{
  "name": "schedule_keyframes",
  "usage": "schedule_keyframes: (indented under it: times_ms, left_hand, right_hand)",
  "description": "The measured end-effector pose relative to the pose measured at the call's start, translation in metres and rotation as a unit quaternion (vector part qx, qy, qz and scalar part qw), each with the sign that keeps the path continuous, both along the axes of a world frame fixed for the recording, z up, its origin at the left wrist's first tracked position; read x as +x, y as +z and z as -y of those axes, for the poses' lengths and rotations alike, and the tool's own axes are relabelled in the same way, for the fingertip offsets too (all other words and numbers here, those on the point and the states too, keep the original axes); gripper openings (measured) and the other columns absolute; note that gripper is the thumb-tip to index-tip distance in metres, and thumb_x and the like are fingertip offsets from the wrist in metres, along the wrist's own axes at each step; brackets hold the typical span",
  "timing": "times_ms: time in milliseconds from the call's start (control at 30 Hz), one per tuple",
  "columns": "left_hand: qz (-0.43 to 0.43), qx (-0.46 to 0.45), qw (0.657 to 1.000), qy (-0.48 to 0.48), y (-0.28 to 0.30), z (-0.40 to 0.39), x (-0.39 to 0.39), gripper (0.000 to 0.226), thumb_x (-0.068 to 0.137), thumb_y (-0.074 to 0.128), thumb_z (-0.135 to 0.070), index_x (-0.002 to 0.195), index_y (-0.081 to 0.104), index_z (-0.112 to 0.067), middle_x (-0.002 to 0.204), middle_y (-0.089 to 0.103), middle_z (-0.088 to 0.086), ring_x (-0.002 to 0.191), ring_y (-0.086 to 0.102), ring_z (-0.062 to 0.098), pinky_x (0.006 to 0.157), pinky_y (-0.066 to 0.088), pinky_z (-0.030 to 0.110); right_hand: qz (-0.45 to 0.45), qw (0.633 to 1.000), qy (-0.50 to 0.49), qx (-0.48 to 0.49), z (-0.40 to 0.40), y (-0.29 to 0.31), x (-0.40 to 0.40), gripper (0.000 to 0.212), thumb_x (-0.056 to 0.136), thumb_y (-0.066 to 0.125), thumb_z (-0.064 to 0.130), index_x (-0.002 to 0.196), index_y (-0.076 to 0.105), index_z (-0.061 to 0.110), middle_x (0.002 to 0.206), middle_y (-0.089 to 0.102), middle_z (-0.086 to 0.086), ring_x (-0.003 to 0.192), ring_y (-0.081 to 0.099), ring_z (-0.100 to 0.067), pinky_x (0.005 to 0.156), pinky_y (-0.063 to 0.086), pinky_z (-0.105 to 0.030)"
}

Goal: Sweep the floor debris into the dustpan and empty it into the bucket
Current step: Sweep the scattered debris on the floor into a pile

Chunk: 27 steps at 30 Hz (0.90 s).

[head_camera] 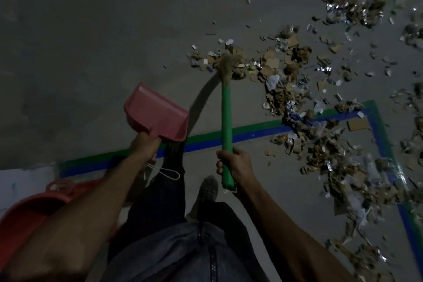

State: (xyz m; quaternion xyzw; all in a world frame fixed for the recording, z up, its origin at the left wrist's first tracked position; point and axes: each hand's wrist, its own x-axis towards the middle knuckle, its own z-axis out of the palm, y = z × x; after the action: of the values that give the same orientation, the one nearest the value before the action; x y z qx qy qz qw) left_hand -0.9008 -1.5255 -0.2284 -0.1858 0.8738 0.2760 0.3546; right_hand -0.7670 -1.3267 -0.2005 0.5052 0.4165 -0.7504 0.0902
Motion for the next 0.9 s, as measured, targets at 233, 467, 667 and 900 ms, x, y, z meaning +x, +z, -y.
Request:
schedule_keyframes:
  times_ms: [233, 467, 667, 900]
  left_hand:
    - [0.037, 0.02, 0.999, 0.017, -0.028, 0.017, -0.103, 0.028, 0.084, 0.053, -0.021, 0.098, 0.06, 0.002, 0.08, 0.062, 0.022, 0.061, 0.057, 0.026, 0.061, 0.046, 0.031]
    - [0.073, -0.017, 0.997, 0.001, -0.034, 0.019, -0.199, 0.017, 0.09, 0.052, -0.021, 0.087, 0.056, -0.004, 0.078, 0.064, 0.018, 0.068, 0.063, 0.029, 0.064, 0.053, 0.034]
    - [0.071, -0.011, 0.997, 0.0, -0.048, 0.011, -0.25, 0.013, 0.094, 0.049, -0.013, 0.087, 0.054, -0.004, 0.066, 0.053, 0.01, 0.053, 0.051, 0.021, 0.044, 0.039, 0.021]
    - [0.084, 0.041, 0.996, -0.001, -0.06, -0.005, -0.277, 0.014, 0.095, 0.047, -0.015, 0.092, 0.054, -0.003, 0.07, 0.05, 0.011, 0.055, 0.047, 0.019, 0.045, 0.036, 0.022]
  right_hand:
    - [0.026, 0.966, 0.23, 0.114, -0.001, -0.029, -0.107, 0.028, 0.085, 0.058, -0.005, 0.113, 0.054, -0.003, 0.072, 0.053, -0.013, 0.042, 0.053, -0.017, 0.04, 0.045, -0.027]
    - [0.075, 0.901, 0.393, 0.166, 0.006, -0.068, -0.229, 0.019, 0.081, 0.066, 0.006, 0.097, 0.057, 0.011, 0.064, 0.059, -0.008, 0.048, 0.057, -0.023, 0.046, 0.046, -0.028]
    - [0.174, 0.943, 0.26, 0.117, -0.007, -0.093, -0.266, 0.018, 0.082, 0.064, 0.0, 0.099, 0.058, -0.001, 0.072, 0.057, -0.016, 0.051, 0.054, -0.025, 0.047, 0.044, -0.03]
    - [0.234, 0.968, -0.021, 0.088, -0.061, -0.095, -0.272, 0.009, 0.079, 0.067, -0.005, 0.075, 0.059, -0.005, 0.058, 0.054, -0.012, 0.029, 0.047, -0.016, 0.035, 0.038, -0.019]
